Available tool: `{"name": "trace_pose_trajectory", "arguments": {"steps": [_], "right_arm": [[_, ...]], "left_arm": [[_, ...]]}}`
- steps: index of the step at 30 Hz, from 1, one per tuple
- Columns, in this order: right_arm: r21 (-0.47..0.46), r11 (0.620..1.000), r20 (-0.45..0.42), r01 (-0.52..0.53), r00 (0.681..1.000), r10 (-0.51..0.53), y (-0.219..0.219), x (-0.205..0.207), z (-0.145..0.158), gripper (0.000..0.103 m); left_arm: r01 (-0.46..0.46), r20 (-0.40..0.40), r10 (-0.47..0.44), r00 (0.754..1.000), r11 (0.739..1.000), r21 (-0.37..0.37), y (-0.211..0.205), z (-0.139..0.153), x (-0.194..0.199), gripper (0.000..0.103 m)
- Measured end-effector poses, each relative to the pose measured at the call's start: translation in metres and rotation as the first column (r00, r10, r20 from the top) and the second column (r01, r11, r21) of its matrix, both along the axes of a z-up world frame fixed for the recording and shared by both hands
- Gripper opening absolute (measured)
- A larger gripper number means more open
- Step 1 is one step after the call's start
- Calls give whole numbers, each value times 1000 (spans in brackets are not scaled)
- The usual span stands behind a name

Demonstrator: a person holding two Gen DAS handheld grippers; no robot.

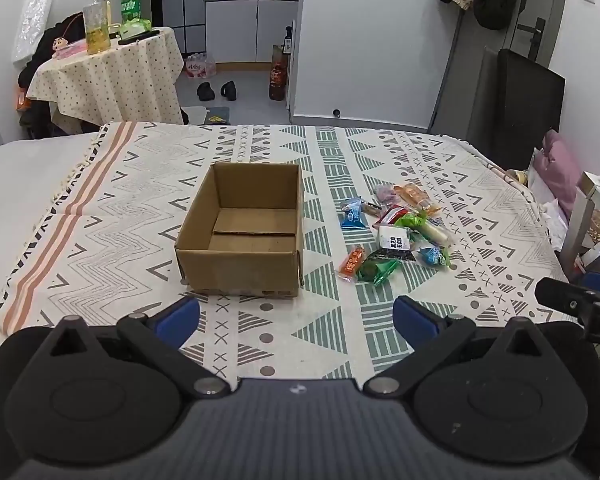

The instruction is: Organize snacks

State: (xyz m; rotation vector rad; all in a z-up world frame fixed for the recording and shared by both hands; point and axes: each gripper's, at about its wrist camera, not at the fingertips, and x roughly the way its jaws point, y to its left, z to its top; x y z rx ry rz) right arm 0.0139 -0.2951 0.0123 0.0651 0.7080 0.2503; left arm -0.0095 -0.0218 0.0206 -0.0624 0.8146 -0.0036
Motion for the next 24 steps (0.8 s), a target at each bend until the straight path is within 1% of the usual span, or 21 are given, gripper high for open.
{"name": "trace_pose_trajectory", "arguments": {"steps": [14, 24], "right_arm": [[5, 1000, 12, -12, 1000, 12, -3, -13, 5, 103], [9, 1000, 24, -7, 1000, 6, -6, -19, 9, 103]], "left_arm": [[15, 6, -15, 1000, 1000, -2, -10, 4, -12, 102], [4, 20, -4, 1000, 1000, -5, -7, 7, -20, 102]]}}
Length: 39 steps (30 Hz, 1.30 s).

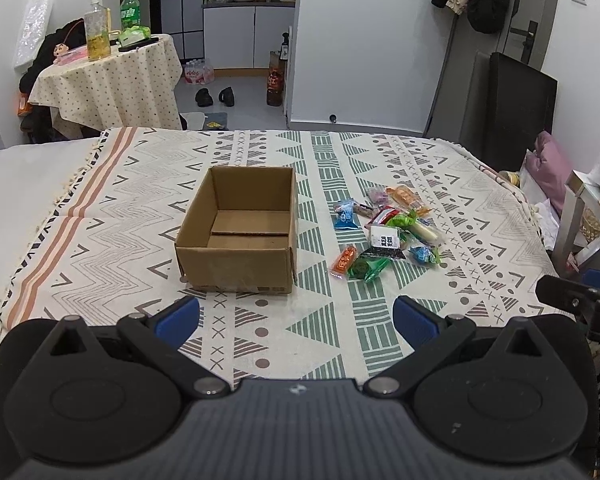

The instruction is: Organize snacks

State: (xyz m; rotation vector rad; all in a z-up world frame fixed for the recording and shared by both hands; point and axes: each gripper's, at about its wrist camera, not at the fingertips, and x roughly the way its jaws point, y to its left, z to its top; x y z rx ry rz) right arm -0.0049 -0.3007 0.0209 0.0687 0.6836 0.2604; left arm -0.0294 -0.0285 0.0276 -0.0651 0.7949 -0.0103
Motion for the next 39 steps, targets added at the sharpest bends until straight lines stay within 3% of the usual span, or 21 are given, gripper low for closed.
{"name": "trace_pose_trajectory", "arguments": {"steps": [20, 39], "right_arm": [[8, 1000, 13, -10, 1000, 10, -1, 0, 3, 103], [1, 999, 7, -38, 999, 38, -2, 27, -6, 103]], "left_arm": [[0, 0, 0, 1000, 1000, -18, 1, 3, -2, 102], [-8, -31, 7, 1000, 1000, -11, -5, -9, 28, 102]]}}
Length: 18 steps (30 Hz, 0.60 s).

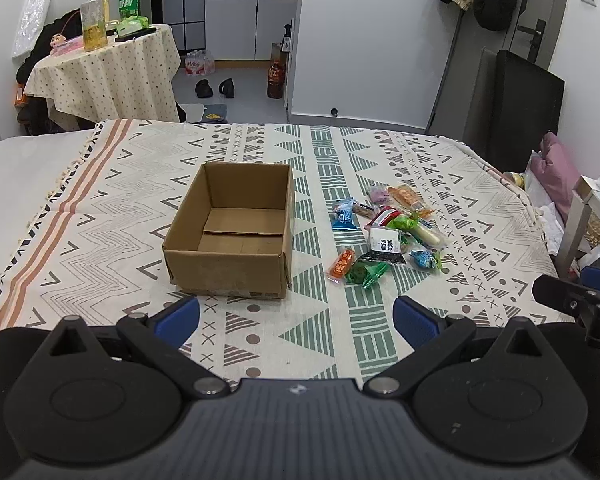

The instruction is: Organize snacks

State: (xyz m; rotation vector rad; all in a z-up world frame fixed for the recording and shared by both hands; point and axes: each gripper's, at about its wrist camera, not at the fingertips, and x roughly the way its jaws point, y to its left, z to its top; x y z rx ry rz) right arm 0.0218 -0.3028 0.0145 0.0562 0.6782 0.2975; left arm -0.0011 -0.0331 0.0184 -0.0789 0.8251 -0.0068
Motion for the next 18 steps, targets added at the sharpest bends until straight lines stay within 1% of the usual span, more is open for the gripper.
{"name": "trace_pose_trajectory", "arguments": {"steps": [11, 18], "right_arm": [[14, 1000, -31, -5, 1000, 6, -13, 34, -14, 103], [66, 998, -91, 14, 996, -8, -28, 61, -32, 103]], "left_arm": [[11, -32, -12, 999, 1000, -13, -16, -13, 35, 102], [19, -46, -20, 999, 1000, -18, -30, -25, 60, 102]]}}
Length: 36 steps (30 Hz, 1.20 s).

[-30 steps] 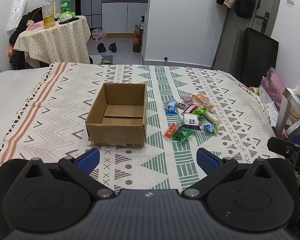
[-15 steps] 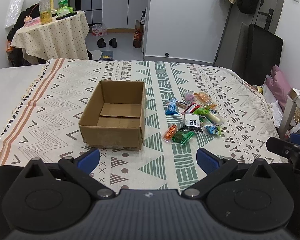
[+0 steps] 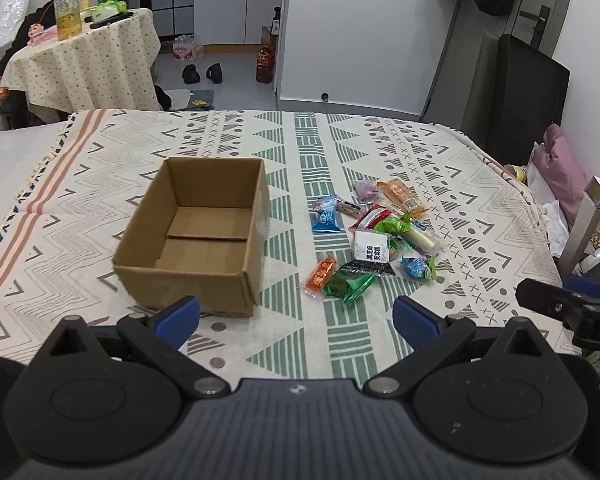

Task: Organize snacks
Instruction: 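Grasp the green candy with the left gripper while the right gripper grasps the blue-purple candy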

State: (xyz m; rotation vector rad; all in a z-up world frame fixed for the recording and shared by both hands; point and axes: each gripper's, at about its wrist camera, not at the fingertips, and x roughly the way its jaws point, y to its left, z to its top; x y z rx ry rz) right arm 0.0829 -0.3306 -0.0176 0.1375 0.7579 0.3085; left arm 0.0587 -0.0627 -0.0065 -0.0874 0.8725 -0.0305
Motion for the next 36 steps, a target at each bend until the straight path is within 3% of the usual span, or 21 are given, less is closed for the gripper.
{"name": "trace_pose_trajectory", "arguments": {"steps": [16, 20, 24, 30, 36], "right_arm": [[106, 993, -98, 46, 995, -36, -22, 57, -55, 92], [127, 990, -126, 63, 991, -46, -25, 72, -70, 89], [145, 986, -159, 81, 986, -58, -28, 87, -86, 80], [199, 973, -211, 115, 975, -72, -32, 106, -112, 76], [208, 970, -250, 126, 965, -72, -30, 124, -129, 76]], "left_arm": [[7, -60, -9, 998, 999, -32, -33, -51, 63, 92], [-15, -90, 10, 996, 999, -53, -36, -67, 79, 85], [-39, -128, 30, 991, 997, -67, -37, -87, 95, 76], [-49, -164, 37, 986, 996, -71, -44, -107, 118, 68], [-94, -221, 68, 973, 990, -106, -43, -131, 142, 51]]}}
